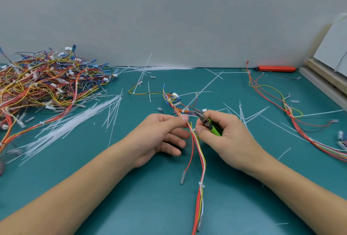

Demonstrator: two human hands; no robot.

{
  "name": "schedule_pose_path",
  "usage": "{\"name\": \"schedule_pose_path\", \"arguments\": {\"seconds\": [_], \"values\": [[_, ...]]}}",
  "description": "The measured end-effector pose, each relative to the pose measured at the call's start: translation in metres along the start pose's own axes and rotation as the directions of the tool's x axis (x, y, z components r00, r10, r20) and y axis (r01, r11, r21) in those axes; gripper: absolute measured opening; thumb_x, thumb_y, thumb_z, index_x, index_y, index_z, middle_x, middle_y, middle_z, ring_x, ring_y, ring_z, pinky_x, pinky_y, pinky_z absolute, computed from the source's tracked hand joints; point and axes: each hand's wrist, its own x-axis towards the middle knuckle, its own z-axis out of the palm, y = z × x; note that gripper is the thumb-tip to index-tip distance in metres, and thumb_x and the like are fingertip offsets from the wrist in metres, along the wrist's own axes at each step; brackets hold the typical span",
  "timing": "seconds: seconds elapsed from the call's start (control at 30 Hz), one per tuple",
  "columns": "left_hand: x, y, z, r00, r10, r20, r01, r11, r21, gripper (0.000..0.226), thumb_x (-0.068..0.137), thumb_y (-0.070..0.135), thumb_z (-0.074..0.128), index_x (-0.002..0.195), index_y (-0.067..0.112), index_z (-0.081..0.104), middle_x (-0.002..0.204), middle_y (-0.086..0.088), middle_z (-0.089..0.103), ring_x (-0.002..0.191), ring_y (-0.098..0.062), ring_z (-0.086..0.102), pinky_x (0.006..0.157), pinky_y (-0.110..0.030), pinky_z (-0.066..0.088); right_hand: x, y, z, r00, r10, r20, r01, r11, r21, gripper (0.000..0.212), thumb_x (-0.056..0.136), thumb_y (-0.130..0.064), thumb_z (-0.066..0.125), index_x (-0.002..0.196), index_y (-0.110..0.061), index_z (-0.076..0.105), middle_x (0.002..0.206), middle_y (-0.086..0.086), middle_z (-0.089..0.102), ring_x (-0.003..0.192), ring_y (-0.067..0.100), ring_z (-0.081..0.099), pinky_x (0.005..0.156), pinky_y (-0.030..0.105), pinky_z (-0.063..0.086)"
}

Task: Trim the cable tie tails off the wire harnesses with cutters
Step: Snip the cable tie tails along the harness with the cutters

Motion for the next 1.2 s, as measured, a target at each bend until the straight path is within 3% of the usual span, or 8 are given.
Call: {"name": "schedule_pose_path", "arguments": {"seconds": [0.17,0.3,0.43,0.5,0.6,0.7,0.87,1.2], "values": [[0.003,0.0,-0.002,0.999,-0.033,-0.035,0.028,0.993,-0.116,0.043,0.091,0.038,0.071,0.111,0.0,0.074,0.094,-0.014,0.073,0.061,-0.015,0.066,0.049,-0.026,0.056,-0.001,0.0,-0.002,0.997,-0.036,0.069,0.038,0.999,-0.026,0.018,0.094,-0.017,0.065,0.077,-0.017,0.059,0.067,0.002,0.046,0.063,0.007,0.038,0.06,0.018,0.033],[0.003,0.0,-0.007,0.999,-0.04,0.032,0.046,0.98,-0.193,0.025,0.078,0.03,0.078,0.094,0.01,0.079,0.088,-0.009,0.073,0.066,-0.013,0.069,0.055,-0.023,0.057,-0.002,0.003,0.0,0.99,-0.057,0.13,0.066,0.996,-0.066,0.024,0.095,-0.011,0.071,0.076,-0.021,0.06,0.064,-0.011,0.045,0.063,0.006,0.038,0.061,0.014,0.034],[0.001,0.001,-0.014,0.991,-0.032,0.129,0.065,0.963,-0.262,0.021,0.082,0.026,0.075,0.098,0.012,0.079,0.092,-0.005,0.074,0.072,-0.013,0.069,0.062,-0.023,0.058,-0.001,0.002,-0.003,0.985,-0.071,0.158,0.081,0.995,-0.057,0.027,0.098,-0.018,0.071,0.076,-0.028,0.059,0.064,-0.015,0.046,0.063,0.005,0.04,0.062,0.012,0.034],[0.001,0.001,-0.015,0.988,-0.024,0.151,0.066,0.958,-0.279,0.024,0.085,0.025,0.073,0.104,0.012,0.077,0.091,-0.002,0.073,0.071,-0.011,0.067,0.063,-0.022,0.057,-0.001,0.002,-0.006,0.983,-0.078,0.163,0.091,0.993,-0.072,0.021,0.098,-0.026,0.068,0.078,-0.029,0.061,0.066,-0.011,0.048,0.065,0.008,0.042,0.063,0.017,0.036],[0.002,0.0,-0.015,0.986,-0.011,0.167,0.058,0.958,-0.281,0.029,0.088,0.025,0.069,0.113,0.011,0.072,0.09,0.001,0.073,0.069,-0.01,0.065,0.063,-0.022,0.056,0.001,0.007,-0.008,0.994,-0.058,0.091,0.075,0.979,-0.192,0.009,0.091,-0.029,0.062,0.086,-0.022,0.066,0.072,0.001,0.058,0.07,0.023,0.052,0.069,0.038,0.048],[0.001,0.0,-0.014,0.984,0.003,0.177,0.052,0.951,-0.306,0.017,0.089,0.025,0.066,0.099,0.015,0.076,0.089,0.002,0.073,0.068,-0.011,0.065,0.063,-0.023,0.056,0.005,0.016,-0.015,0.999,-0.041,-0.001,0.038,0.925,-0.378,0.007,0.082,-0.025,0.06,0.086,-0.026,0.066,0.069,-0.002,0.056,0.067,0.018,0.049,0.064,0.04,0.047],[0.002,0.0,-0.014,0.985,0.022,0.171,0.036,0.943,-0.33,0.015,0.09,0.025,0.066,0.094,0.02,0.079,0.093,0.002,0.073,0.067,-0.011,0.064,0.063,-0.024,0.055,0.005,0.022,-0.022,1.0,0.014,-0.002,-0.014,0.9,-0.437,0.052,0.085,-0.019,0.062,0.125,-0.052,0.064,0.07,-0.005,0.058,0.061,0.014,0.048,0.06,0.024,0.046],[0.001,-0.002,-0.014,0.968,0.069,0.242,-0.002,0.963,-0.269,0.016,0.089,0.029,0.07,0.101,0.02,0.077,0.092,0.003,0.072,0.071,-0.011,0.065,0.067,-0.023,0.056,0.003,0.014,-0.005,1.0,0.003,-0.001,-0.003,0.876,-0.481,0.031,0.083,-0.03,0.055,0.114,-0.031,0.062,0.065,-0.004,0.054,0.067,0.019,0.048,0.065,0.04,0.05]]}}
